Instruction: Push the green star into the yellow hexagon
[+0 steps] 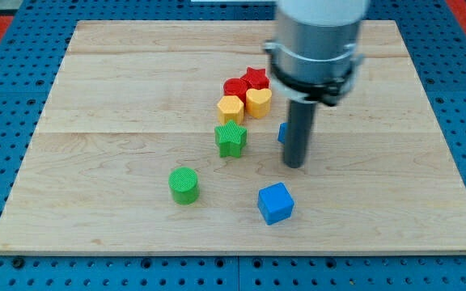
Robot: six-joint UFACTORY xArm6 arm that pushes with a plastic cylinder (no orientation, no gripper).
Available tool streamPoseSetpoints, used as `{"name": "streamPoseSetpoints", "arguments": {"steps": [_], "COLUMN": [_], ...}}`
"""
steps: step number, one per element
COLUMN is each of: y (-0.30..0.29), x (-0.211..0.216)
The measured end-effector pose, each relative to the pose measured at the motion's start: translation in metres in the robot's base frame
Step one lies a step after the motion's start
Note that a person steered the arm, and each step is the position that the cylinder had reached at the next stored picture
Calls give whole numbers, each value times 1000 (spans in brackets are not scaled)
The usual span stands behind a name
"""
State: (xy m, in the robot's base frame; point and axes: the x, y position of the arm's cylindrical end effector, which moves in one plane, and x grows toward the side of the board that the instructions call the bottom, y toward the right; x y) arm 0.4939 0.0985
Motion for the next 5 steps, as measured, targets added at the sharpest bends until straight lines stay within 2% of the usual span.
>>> {"name": "streamPoseSetpoints", "arguments": {"steps": [1, 2, 3, 4, 5], "y": [-1, -44, -42, -29, -81], "x": [-5, -29, -26, 10, 8]}}
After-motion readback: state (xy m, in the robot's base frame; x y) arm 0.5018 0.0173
